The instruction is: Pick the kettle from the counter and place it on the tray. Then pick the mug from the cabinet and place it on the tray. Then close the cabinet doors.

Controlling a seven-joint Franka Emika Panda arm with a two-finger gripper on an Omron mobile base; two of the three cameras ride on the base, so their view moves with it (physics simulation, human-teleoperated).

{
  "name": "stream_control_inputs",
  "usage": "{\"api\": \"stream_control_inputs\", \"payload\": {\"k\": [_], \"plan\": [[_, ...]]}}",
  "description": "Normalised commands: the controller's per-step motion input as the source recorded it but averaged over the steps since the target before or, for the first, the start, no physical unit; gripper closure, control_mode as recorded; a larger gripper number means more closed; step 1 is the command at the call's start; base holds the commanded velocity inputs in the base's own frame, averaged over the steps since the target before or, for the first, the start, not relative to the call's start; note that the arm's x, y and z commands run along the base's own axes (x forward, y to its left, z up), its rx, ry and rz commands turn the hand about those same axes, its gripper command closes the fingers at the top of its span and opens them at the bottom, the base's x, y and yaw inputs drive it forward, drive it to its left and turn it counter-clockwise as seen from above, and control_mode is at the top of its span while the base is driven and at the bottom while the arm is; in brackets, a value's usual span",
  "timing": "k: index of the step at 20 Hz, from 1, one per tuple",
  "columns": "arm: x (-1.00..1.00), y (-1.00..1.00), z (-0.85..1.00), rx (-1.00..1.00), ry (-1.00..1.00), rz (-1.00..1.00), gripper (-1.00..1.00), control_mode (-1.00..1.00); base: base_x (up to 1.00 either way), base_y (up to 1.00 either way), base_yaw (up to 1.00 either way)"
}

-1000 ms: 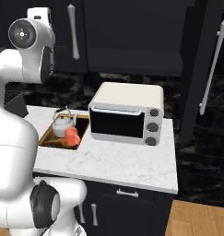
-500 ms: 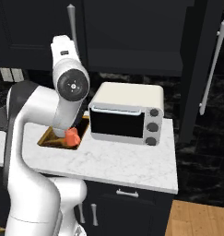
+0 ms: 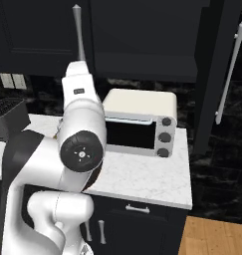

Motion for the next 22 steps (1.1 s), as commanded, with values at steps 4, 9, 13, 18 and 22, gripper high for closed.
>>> {"api": "stream_control_inputs", "payload": {"k": [4,9,13,18,22], "plan": [[-0.54,-0.73,-0.21,0.07,-0.02,-0.21,1.0,-1.0,0.0,0.0,0.0],[-0.44,-0.79,-0.04,0.09,-0.03,-0.08,1.0,-1.0,0.0,0.0,0.0],[-0.72,-0.55,-0.17,0.05,-0.09,0.0,1.0,-1.0,0.0,0.0,0.0],[-0.83,-0.85,-0.19,0.05,-0.05,0.0,1.0,-1.0,0.0,0.0,0.0],[-0.14,-0.98,-0.14,0.07,-0.06,0.0,1.0,-1.0,0.0,0.0,0.0]]}}
